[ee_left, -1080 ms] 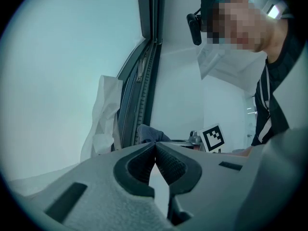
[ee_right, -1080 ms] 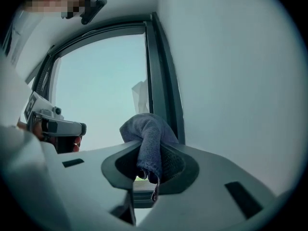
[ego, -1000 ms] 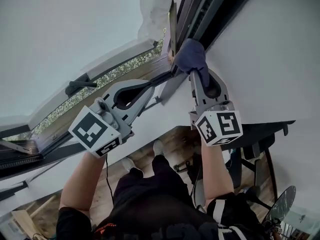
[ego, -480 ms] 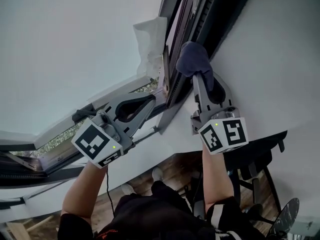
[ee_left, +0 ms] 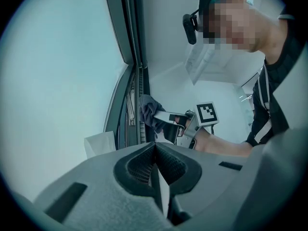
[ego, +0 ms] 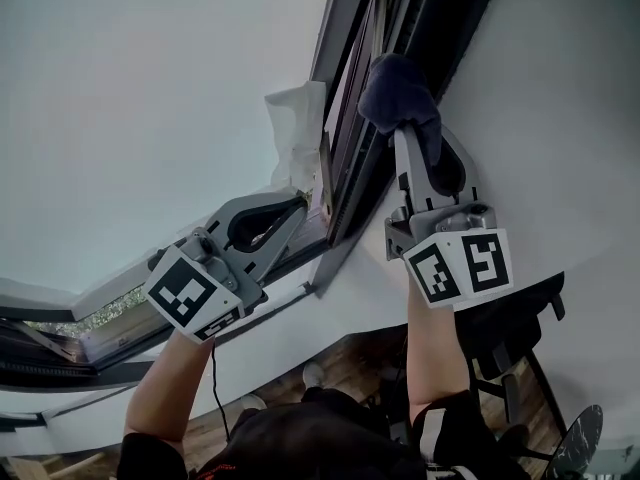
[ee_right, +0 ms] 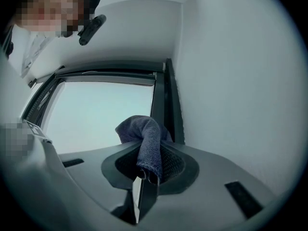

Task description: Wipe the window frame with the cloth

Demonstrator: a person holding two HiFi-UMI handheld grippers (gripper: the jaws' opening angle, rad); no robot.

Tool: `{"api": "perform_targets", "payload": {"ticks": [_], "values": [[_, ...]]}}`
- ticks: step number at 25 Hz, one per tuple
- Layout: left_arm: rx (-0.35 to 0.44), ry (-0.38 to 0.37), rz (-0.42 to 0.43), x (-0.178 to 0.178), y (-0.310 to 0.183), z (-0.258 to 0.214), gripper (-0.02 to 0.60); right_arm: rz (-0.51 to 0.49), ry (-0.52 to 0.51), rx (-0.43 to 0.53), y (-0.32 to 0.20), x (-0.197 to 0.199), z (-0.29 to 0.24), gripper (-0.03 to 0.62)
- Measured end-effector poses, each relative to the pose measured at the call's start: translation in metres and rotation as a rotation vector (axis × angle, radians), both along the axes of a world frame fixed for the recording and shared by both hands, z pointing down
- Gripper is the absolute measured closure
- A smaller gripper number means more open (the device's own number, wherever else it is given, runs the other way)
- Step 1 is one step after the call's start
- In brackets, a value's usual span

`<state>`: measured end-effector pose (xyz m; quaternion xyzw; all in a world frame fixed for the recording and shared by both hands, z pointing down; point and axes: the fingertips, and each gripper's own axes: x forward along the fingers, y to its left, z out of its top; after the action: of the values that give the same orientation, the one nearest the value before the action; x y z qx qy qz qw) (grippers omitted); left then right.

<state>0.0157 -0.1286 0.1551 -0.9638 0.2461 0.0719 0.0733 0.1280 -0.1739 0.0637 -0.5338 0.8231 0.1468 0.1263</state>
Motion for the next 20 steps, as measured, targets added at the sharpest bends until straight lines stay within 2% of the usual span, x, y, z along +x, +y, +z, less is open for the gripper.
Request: {"api": "perform_targets", "payload": {"ticks": [8, 15, 20], "values": [[0.020, 0.010, -0.011, -0.007, -0.003, -0.008, 0.563, 0.012, -0.019, 0.042, -0.004, 0.002, -0.023, 0.526], [-0.027, 0.004, -0.003, -0.003, -0.003, 0.001, 0.563, 0.005, -0.059, 0.007, -0.009, 0.003, -0.013, 0.528], [-0.007, 0.001, 0.003, -0.004, -0.003, -0.001, 0.563, 0.007, -0.080, -0.024, -0.009, 0.003, -0.007, 0.528]]}}
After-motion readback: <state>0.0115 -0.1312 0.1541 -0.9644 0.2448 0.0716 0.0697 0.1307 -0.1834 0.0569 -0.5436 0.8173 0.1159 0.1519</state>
